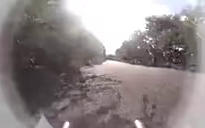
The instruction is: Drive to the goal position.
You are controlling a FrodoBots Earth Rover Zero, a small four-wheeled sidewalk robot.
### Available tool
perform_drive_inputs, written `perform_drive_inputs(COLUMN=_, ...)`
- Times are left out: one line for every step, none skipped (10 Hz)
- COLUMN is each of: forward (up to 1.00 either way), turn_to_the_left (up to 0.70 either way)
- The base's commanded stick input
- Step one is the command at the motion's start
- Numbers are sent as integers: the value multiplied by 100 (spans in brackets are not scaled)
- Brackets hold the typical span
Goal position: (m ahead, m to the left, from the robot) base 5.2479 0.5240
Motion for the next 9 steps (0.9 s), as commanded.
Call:
perform_drive_inputs(forward=70, turn_to_the_left=0)
perform_drive_inputs(forward=70, turn_to_the_left=0)
perform_drive_inputs(forward=70, turn_to_the_left=0)
perform_drive_inputs(forward=70, turn_to_the_left=0)
perform_drive_inputs(forward=70, turn_to_the_left=0)
perform_drive_inputs(forward=70, turn_to_the_left=-30)
perform_drive_inputs(forward=70, turn_to_the_left=-32)
perform_drive_inputs(forward=70, turn_to_the_left=-34)
perform_drive_inputs(forward=70, turn_to_the_left=-35)
